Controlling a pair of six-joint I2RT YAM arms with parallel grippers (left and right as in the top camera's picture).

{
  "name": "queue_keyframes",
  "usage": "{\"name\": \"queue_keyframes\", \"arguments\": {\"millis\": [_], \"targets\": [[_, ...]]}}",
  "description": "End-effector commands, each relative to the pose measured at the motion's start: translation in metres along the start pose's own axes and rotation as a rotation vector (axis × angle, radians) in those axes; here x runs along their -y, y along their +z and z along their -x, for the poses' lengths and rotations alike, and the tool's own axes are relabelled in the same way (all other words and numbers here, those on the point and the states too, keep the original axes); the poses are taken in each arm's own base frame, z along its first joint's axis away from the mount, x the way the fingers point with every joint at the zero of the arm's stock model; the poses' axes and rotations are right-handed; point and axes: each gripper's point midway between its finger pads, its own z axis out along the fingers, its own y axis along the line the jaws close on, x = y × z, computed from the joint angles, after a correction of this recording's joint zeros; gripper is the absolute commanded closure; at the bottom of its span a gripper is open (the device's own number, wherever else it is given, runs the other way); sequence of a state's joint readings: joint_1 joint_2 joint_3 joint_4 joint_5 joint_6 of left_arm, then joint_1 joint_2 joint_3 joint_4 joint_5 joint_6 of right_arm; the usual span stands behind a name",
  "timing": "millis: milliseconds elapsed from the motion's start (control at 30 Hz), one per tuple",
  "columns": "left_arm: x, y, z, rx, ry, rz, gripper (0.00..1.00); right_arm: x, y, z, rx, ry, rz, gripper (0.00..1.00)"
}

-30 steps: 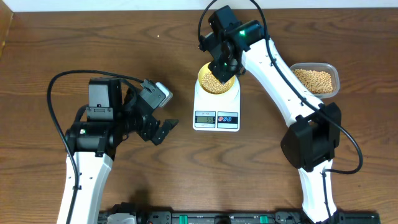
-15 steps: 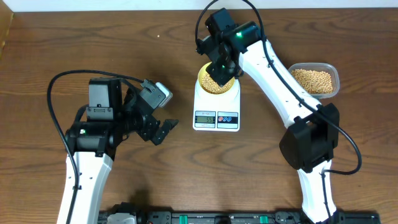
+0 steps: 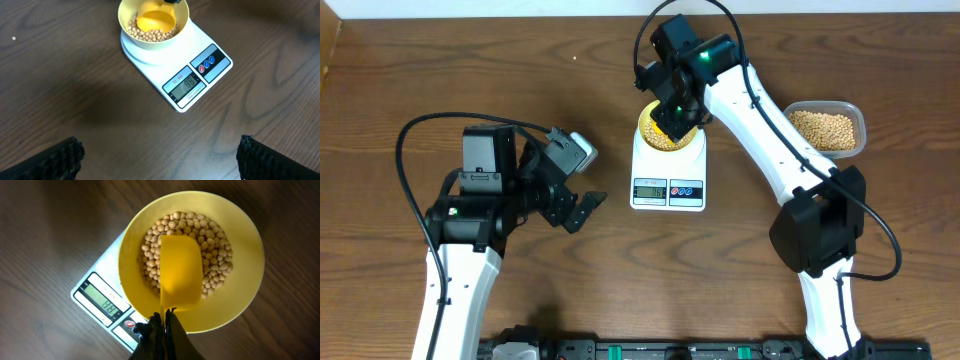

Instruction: Scoop item into bowl and weigh 50g on scale

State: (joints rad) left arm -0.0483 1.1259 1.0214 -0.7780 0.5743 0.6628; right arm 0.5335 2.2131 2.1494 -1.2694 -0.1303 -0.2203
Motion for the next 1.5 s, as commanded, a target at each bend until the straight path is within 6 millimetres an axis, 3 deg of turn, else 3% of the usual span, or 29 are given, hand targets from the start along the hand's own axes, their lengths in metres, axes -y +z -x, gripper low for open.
{"name": "queue_keyframes", "arguments": {"millis": [0,233,600,1067,1467], "targets": [[0.001,0.002,-0.002,0.0,0.006,-0.012,0.01,-0.009,0.002,-0.001,-0.004,-0.02,0.032,0.99],[0.001,0.002,-0.002,0.0,0.006,-0.012,0.01,-0.017,0.001,0.001,0.008,-0.014,0.087,0.99],[0.001,0.002,-0.002,0.0,0.006,-0.012,0.0,-0.005,-0.008,0.003,0.062,0.091,0.227,0.99],[0.001,0.002,-0.002,0.0,0.006,-0.012,0.01,0.017,-0.046,0.017,0.226,0.193,0.462,0.99],[0.001,0.002,-0.002,0.0,0.006,-0.012,0.0,0.032,-0.064,0.014,0.272,0.234,0.503,0.99]]}}
